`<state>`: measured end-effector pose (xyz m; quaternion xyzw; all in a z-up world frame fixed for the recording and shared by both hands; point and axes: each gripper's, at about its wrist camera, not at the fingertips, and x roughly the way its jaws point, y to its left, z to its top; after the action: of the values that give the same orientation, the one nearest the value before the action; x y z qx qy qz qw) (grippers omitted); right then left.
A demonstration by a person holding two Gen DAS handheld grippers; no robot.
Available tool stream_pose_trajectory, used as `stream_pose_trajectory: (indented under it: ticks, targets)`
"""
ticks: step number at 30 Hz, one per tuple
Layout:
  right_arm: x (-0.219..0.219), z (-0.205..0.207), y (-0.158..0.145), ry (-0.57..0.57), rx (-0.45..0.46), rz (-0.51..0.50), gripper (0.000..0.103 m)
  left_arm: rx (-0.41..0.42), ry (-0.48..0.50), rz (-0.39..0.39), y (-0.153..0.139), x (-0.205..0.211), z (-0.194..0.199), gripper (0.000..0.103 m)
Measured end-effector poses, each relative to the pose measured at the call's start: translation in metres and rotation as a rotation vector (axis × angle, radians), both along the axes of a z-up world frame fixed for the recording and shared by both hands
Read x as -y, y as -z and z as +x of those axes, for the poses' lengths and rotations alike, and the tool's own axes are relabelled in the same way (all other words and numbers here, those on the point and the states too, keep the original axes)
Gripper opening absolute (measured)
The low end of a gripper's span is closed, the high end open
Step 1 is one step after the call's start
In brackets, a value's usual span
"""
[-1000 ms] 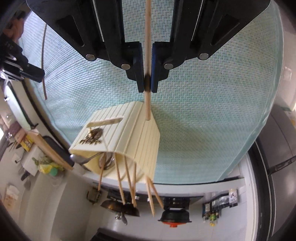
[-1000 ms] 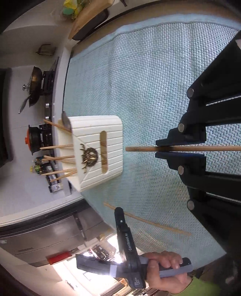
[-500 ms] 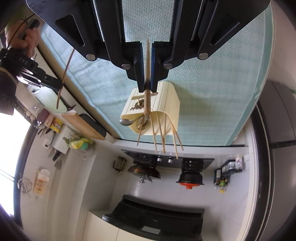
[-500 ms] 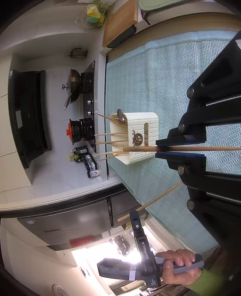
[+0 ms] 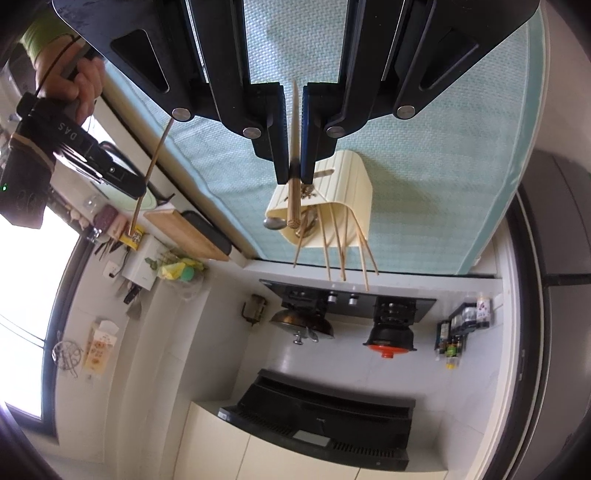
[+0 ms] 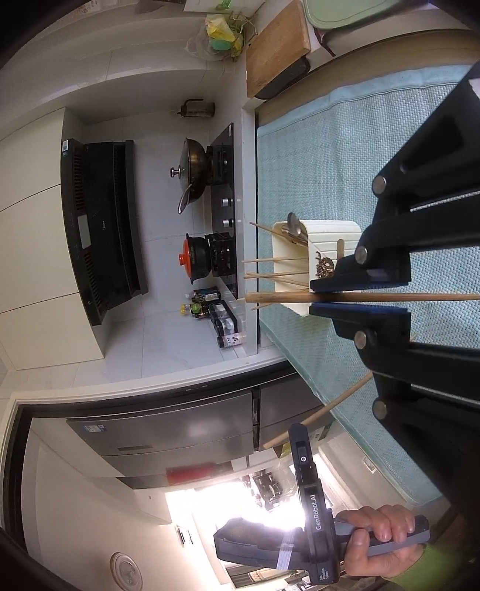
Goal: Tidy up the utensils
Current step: 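Lift both held chopsticks upright and carry them above the cream holder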
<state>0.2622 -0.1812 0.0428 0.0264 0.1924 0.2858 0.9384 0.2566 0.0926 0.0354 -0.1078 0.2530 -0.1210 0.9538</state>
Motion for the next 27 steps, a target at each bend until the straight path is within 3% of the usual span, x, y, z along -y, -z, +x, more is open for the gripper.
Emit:
stream_pose_trajectory:
  ticks: [8,15,22,27]
  targets:
    - [-0.004,0.004,-0.012,0.011,0.038,0.001,0.006,0.026,-0.004,-0.01,-0.017,-0.006,0.0,0.004]
    - [-0.011,0.022,-0.031,0.023,0.076,0.01,0.006,0.075,-0.01,-0.008,-0.05,-0.013,0.016,0.004]
    - [-0.028,0.063,-0.079,0.041,0.184,0.02,0.006,0.139,-0.031,0.051,-0.093,-0.014,0.058,0.004]
    - [-0.049,0.11,-0.103,0.059,0.235,0.002,0.006,0.136,-0.062,0.072,-0.104,-0.014,0.107,0.004]
